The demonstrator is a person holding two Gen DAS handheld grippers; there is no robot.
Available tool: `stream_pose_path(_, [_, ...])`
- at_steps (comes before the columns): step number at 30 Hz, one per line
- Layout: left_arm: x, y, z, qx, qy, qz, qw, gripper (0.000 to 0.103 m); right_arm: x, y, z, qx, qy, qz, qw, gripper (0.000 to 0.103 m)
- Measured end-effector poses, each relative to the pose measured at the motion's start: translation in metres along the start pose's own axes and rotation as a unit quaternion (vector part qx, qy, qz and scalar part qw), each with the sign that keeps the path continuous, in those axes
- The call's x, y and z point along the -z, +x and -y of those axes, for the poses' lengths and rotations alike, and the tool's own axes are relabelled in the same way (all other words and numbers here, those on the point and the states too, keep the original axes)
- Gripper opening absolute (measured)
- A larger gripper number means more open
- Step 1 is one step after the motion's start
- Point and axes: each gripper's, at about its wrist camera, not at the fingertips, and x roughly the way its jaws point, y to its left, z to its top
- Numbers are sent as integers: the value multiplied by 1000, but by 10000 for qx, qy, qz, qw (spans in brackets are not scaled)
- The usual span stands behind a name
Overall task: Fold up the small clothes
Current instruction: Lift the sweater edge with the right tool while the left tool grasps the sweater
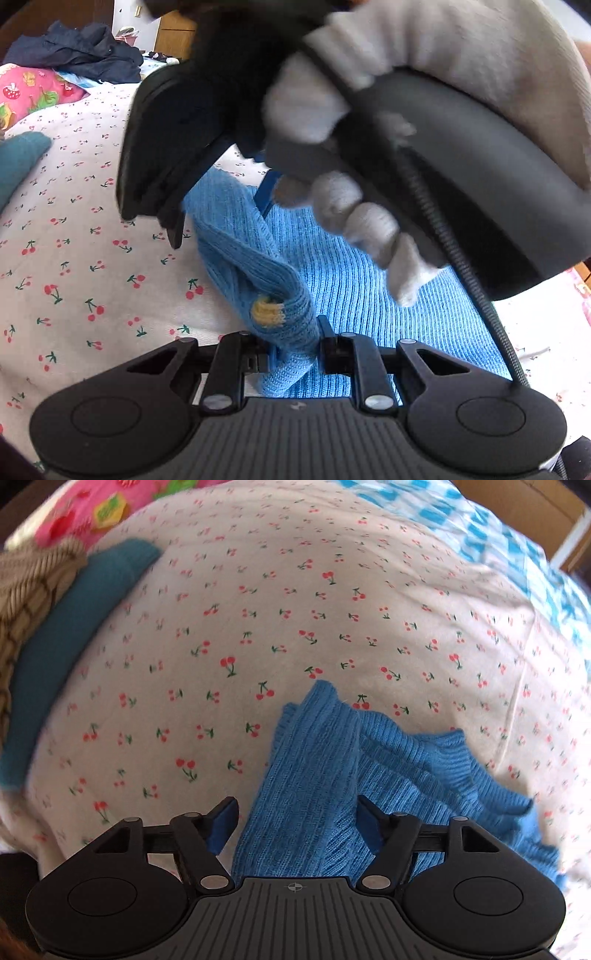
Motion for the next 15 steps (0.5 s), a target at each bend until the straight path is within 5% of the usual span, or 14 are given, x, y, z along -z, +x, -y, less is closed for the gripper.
stream_pose_path(3, [1, -1, 2, -24, 49, 6, 10000, 24, -1, 11, -18, 459, -443, -79, 9979, 68])
stream_pose_path(6, [0, -1, 0, 11, 27, -7, 10000, 24, 2, 19, -22, 929, -824, -50, 9922, 46])
stream_pose_path(7, [-1, -1, -1, 49, -10, -8, 10000, 24, 3, 17, -17, 935, -814, -57, 9923, 29])
stream_pose_path(8, [-2, -2, -2, 103, -59, -10, 9999, 24, 4, 13, -11, 867, -747, -40, 9934, 22])
stream_pose_path(15, [-9, -20, 7, 532, -158, 165, 9983, 21, 37, -42, 61, 114, 359, 716, 9967, 16])
